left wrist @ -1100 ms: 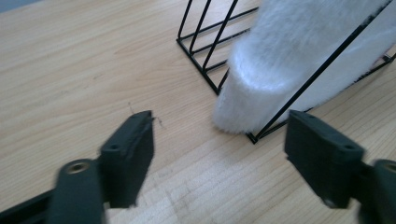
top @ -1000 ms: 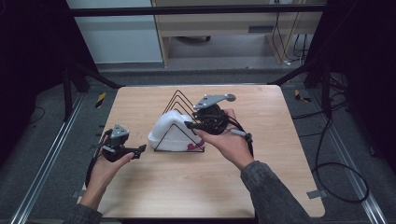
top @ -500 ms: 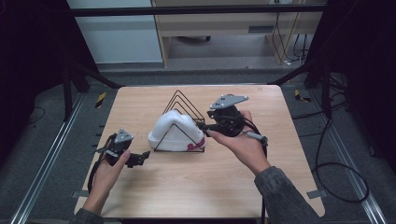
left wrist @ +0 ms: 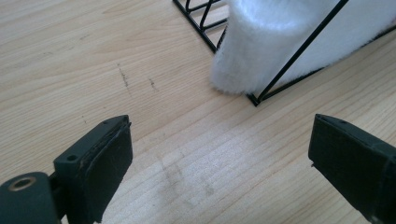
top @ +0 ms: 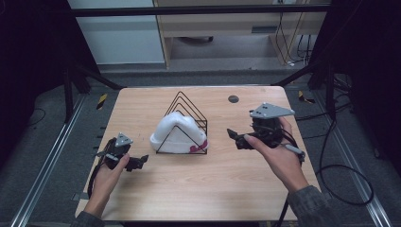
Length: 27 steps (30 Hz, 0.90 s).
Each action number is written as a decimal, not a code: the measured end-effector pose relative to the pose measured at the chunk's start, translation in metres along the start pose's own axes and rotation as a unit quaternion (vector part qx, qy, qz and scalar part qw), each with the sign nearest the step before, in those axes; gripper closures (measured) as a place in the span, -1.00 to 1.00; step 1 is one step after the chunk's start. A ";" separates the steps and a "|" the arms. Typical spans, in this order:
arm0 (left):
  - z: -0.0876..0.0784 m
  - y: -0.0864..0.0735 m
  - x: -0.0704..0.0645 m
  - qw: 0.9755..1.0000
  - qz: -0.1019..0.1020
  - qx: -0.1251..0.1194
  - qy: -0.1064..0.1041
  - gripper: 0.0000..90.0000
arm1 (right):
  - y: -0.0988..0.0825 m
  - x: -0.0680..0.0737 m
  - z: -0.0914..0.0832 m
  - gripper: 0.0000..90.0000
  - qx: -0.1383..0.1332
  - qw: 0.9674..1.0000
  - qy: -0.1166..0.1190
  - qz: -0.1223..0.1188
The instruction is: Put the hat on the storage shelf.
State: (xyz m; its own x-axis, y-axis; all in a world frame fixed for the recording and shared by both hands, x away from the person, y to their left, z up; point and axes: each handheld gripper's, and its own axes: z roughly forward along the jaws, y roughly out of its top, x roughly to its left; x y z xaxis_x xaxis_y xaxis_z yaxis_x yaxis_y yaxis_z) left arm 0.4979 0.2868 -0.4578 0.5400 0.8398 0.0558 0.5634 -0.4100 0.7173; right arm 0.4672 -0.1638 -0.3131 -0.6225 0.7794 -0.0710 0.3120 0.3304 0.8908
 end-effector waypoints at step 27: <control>0.015 -0.017 0.025 0.999 -0.023 0.029 0.025 -0.87 | -0.143 -0.036 0.067 -0.61 0.073 0.993 -0.011 0.091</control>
State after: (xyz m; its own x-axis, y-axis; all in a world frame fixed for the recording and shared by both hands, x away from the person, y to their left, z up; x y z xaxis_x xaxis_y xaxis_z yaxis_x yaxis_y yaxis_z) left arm 0.5111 0.3097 -0.4792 0.4816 0.8743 0.0602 0.6231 -0.3899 0.6780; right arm 0.4929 -0.2037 -0.4683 -0.5312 0.8440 0.0743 0.5197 0.2553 0.8153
